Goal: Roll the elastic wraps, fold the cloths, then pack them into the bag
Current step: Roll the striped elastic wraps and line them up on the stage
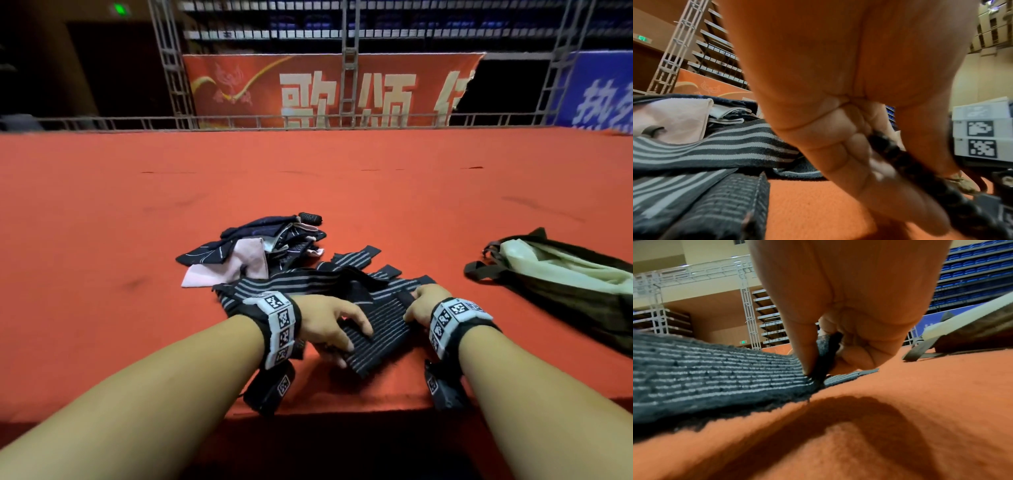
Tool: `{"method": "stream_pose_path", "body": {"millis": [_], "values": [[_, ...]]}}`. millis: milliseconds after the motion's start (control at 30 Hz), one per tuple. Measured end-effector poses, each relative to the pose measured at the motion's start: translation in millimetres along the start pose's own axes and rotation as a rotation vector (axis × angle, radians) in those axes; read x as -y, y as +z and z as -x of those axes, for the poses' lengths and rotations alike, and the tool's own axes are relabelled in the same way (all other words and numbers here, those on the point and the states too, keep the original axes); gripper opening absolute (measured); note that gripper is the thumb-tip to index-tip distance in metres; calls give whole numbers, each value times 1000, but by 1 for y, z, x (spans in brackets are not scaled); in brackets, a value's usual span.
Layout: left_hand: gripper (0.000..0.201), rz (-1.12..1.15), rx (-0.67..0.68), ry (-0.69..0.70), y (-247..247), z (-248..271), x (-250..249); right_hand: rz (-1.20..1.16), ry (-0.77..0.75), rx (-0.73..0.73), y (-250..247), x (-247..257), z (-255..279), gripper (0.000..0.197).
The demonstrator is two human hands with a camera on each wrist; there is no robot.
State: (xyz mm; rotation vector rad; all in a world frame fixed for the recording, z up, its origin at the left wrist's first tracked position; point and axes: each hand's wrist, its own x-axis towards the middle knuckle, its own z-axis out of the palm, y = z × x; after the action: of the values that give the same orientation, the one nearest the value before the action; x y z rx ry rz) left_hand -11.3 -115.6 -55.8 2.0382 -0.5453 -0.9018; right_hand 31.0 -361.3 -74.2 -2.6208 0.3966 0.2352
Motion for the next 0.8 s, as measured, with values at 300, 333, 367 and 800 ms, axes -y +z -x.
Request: {"method": "stream_pose_path", "body": {"millis": [300,333,367,800], "values": [[19,-53,48,-27,16,5,16,175,-50,23,35,16,-3,30],[14,-178,-2,-21,16,2,14,166,-45,10,38,13,-3,30],[14,-332,-68,-11,14,-2,13,155,-52,2,40,11,-3,30],[17,-411,-219,50,6,-46,13,-244,-74,-31,10,-25,-3,9]]}}
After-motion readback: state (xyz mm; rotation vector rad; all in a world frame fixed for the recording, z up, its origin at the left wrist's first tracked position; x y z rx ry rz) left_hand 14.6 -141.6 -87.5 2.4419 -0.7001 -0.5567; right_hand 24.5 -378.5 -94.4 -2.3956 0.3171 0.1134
